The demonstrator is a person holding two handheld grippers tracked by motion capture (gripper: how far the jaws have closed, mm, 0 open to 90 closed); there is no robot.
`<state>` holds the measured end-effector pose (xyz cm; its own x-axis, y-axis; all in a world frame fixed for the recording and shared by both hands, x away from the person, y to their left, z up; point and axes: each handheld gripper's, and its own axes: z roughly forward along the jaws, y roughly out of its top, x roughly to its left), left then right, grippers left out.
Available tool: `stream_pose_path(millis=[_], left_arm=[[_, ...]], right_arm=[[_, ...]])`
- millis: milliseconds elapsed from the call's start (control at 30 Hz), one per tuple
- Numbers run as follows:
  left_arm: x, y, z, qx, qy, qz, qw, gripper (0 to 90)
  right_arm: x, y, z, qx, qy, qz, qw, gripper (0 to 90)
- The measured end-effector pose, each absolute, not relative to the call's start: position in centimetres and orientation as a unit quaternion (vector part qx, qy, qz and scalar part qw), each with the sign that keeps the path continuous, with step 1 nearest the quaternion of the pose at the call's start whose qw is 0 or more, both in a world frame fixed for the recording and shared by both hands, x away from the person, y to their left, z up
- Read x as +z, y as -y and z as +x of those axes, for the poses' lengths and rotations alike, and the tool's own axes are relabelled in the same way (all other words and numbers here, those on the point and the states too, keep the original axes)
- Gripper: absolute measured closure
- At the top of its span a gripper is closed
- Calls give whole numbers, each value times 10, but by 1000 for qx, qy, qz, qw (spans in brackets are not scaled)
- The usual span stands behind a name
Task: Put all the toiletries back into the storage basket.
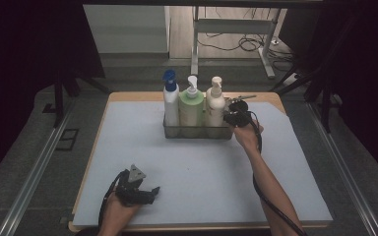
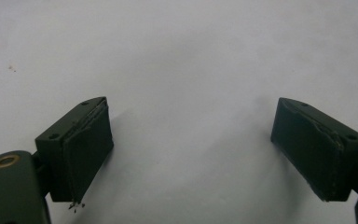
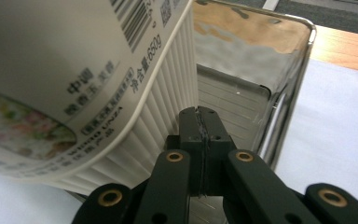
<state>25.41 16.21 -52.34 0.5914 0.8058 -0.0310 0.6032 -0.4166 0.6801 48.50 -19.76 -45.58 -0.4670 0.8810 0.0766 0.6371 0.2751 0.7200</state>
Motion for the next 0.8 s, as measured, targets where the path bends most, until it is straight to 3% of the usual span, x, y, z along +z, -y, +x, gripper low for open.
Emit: stream_pose_path(millis=[800], left_arm=[[-523,-162,254,151,-426,827,333,121]], right_arm=[[-460,182,482,352,-786,480,165,895]])
